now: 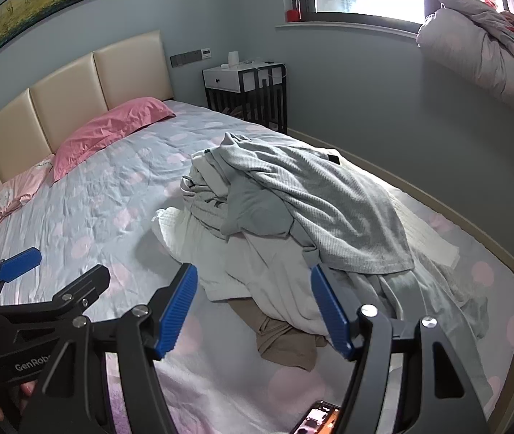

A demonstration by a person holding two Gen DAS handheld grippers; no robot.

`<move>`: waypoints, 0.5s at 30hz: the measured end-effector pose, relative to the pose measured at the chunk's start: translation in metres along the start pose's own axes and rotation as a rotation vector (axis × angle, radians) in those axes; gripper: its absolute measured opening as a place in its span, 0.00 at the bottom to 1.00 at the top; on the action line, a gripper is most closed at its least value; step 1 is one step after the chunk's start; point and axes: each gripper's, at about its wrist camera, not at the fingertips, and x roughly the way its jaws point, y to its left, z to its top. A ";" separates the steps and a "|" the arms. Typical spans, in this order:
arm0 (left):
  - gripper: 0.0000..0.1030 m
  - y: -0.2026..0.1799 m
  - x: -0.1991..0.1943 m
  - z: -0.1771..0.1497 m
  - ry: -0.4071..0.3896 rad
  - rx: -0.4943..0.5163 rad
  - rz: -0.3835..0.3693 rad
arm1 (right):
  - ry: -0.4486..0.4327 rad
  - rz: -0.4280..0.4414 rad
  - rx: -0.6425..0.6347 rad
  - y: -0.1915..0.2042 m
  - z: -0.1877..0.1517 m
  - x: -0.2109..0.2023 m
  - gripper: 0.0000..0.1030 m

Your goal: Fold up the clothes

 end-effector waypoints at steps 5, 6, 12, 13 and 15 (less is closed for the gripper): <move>1.00 -0.001 -0.001 0.000 0.005 0.004 0.010 | -0.005 0.004 0.001 0.001 -0.001 -0.001 0.63; 1.00 -0.001 -0.001 0.000 0.006 0.005 0.012 | -0.006 0.005 0.001 0.002 -0.002 0.000 0.63; 1.00 -0.002 -0.002 -0.005 0.000 0.013 0.023 | -0.003 0.009 0.008 0.000 -0.007 -0.002 0.63; 1.00 -0.002 -0.003 -0.005 -0.002 0.015 0.025 | 0.003 0.012 0.009 -0.001 -0.005 -0.001 0.63; 1.00 -0.002 -0.004 -0.005 -0.005 0.019 0.026 | 0.007 0.015 0.010 -0.001 -0.006 -0.001 0.63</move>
